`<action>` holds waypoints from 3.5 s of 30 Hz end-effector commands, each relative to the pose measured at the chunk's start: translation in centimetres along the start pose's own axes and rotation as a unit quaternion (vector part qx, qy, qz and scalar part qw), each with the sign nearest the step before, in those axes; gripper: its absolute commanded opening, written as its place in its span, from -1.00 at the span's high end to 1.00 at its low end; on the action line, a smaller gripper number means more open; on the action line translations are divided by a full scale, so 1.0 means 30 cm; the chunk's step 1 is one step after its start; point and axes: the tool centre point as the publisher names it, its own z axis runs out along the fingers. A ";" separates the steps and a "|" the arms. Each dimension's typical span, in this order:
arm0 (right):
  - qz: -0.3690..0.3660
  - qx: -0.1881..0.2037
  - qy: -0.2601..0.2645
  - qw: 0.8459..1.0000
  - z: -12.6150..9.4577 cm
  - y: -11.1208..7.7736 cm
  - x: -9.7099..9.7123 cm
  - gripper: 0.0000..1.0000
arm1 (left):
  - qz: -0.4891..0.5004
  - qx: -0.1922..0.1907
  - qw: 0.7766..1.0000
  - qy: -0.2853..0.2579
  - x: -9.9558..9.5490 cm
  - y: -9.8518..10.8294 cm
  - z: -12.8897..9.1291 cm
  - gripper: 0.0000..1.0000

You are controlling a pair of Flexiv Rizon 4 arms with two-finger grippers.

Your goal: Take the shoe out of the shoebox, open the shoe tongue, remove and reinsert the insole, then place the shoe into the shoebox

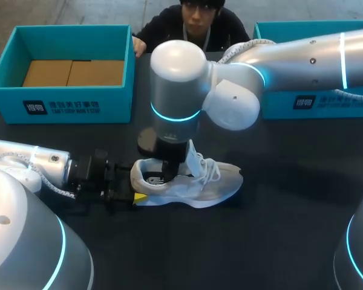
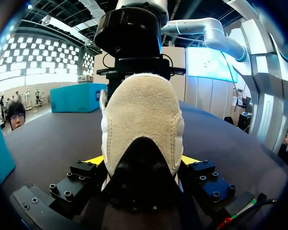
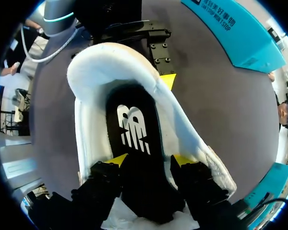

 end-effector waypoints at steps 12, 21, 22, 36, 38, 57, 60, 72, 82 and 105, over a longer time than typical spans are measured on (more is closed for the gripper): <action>0.011 -0.005 0.023 1.000 0.059 -0.009 0.045 0.04 | 0.001 0.000 1.000 -0.001 0.010 0.006 0.004 1.00; 0.010 0.006 0.045 0.999 0.067 -0.028 0.055 1.00 | 0.001 0.000 1.000 -0.001 0.010 0.006 0.004 1.00; 0.011 0.006 0.051 0.999 0.069 -0.031 0.056 1.00 | 0.001 0.000 1.000 -0.001 0.010 0.006 0.004 1.00; 0.011 0.010 0.073 0.997 0.039 -0.059 0.057 1.00 | 0.001 0.000 1.000 -0.001 0.010 0.006 0.004 1.00; 0.012 0.012 0.068 0.998 0.028 -0.063 0.052 1.00 | 0.001 0.000 1.000 -0.001 0.010 0.006 0.004 1.00; 0.011 0.007 0.040 0.999 -0.111 -0.055 0.018 1.00 | 0.001 0.000 1.000 -0.001 0.010 0.006 0.004 1.00; 0.011 0.007 0.038 0.999 -0.132 -0.061 0.006 1.00 | 0.001 0.000 1.000 -0.001 0.010 0.006 0.004 1.00; 0.025 0.009 0.032 0.999 -0.170 -0.110 -0.028 1.00 | 0.001 0.000 1.000 -0.001 0.010 0.006 0.004 1.00; 0.025 -0.019 0.026 0.999 -0.212 -0.077 -0.046 1.00 | 0.001 0.000 1.000 -0.001 0.010 0.006 0.004 1.00; -0.008 -0.037 -0.030 0.999 -0.246 0.078 -0.075 1.00 | 0.001 0.000 1.000 -0.001 0.010 0.006 0.004 1.00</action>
